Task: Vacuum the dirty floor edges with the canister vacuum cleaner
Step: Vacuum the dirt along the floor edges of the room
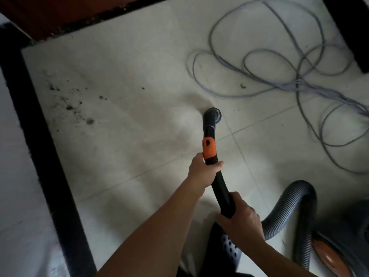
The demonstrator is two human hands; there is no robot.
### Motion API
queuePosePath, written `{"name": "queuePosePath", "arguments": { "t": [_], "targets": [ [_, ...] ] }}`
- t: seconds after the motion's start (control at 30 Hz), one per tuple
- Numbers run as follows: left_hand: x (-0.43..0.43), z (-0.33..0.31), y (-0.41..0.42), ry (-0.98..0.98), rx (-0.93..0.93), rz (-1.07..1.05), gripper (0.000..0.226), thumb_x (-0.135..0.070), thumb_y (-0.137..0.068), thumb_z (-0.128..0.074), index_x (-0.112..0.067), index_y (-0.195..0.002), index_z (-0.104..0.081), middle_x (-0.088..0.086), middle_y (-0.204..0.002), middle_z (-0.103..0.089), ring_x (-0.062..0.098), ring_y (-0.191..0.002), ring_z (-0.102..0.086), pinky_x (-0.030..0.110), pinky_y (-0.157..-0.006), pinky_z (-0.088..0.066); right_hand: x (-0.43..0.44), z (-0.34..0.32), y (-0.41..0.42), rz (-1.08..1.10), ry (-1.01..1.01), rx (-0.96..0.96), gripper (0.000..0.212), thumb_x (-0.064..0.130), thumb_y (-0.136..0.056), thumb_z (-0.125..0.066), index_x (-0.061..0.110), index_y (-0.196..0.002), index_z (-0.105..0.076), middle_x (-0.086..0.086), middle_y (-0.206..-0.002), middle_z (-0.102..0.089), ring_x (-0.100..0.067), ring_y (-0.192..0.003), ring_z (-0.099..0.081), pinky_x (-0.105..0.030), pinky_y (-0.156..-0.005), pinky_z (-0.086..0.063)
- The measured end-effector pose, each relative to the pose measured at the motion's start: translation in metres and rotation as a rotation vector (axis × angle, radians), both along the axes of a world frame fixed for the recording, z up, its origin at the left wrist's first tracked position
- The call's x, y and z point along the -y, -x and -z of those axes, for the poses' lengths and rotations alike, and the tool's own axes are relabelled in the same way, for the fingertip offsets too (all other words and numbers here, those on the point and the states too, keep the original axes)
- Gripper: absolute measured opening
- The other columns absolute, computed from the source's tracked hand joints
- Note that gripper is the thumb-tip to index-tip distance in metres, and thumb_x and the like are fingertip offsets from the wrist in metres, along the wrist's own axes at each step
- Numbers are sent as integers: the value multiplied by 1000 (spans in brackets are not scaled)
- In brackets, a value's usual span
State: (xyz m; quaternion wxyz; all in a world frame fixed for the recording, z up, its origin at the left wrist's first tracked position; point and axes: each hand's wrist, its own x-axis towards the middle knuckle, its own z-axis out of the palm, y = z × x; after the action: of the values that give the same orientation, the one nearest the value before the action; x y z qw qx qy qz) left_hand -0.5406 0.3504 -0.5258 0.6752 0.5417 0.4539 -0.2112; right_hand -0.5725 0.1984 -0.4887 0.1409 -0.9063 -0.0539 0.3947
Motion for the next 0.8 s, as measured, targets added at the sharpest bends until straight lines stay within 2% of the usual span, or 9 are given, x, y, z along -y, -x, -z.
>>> {"name": "queuePosePath", "arguments": {
  "t": [0.13,0.27,0.33,0.43,0.47,0.57,0.67,0.8],
  "targets": [
    [11,14,-45,-11,68,59,39,-29,-81,-73,-14,-112,-55,9,-103,-63,23,-87,-61,32,-69,-47,3,15,-26,152,-21,63,34,32,-74,-68,34,-96,-43,9,-73,-59,-21,-72,-57,-33,-67,-42],
    [19,31,-117,-83,158,138,38,-30,-79,-73,-12,-108,-56,11,-104,-65,29,-96,-64,43,-89,-53,-1,46,-82,275,-70,160,30,31,-73,-69,30,-94,-49,4,-71,-61,-19,-66,-58,-35,-64,-50],
    [11,38,-141,-102,162,127,38,-27,-79,-74,-12,-108,-55,12,-105,-64,29,-95,-65,40,-84,-55,-5,58,-107,229,-91,172,32,31,-73,-69,31,-97,-47,4,-73,-60,-18,-66,-58,-32,-59,-49],
    [-27,43,-139,-50,97,42,40,-18,-78,-76,-6,-110,-56,14,-97,-66,26,-80,-66,29,-57,-53,-17,68,-124,21,-108,183,36,34,-73,-68,34,-102,-47,9,-77,-58,-14,-69,-56,-29,-59,-43],
    [-45,45,-128,-36,56,7,40,-14,-78,-76,-3,-111,-56,16,-94,-67,25,-75,-66,28,-53,-52,-25,70,-126,-70,-115,178,36,35,-72,-67,35,-102,-47,10,-79,-57,-14,-71,-56,-29,-62,-43],
    [-99,44,-83,3,-35,-131,42,-7,-78,-76,5,-113,-58,20,-93,-68,27,-75,-66,33,-56,-53,-58,74,-125,-350,-158,140,40,38,-73,-65,35,-109,-48,10,-89,-58,-12,-77,-57,-28,-69,-44],
    [-141,41,-41,-3,-38,-263,37,-11,-80,-75,4,-110,-59,17,-94,-68,26,-80,-66,32,-56,-52,-101,75,-125,-578,-196,114,43,43,-73,-65,34,-112,-48,10,-91,-60,-12,-77,-58,-26,-66,-40],
    [-173,43,-19,-53,36,-348,30,-14,-83,-73,1,-106,-61,16,-95,-69,27,-82,-66,34,-62,-53,-155,78,-121,-839,-152,181,48,53,-73,-64,30,-111,-44,7,-77,-54,-18,-67,-54,-26,-56,-34]
  ]
}}
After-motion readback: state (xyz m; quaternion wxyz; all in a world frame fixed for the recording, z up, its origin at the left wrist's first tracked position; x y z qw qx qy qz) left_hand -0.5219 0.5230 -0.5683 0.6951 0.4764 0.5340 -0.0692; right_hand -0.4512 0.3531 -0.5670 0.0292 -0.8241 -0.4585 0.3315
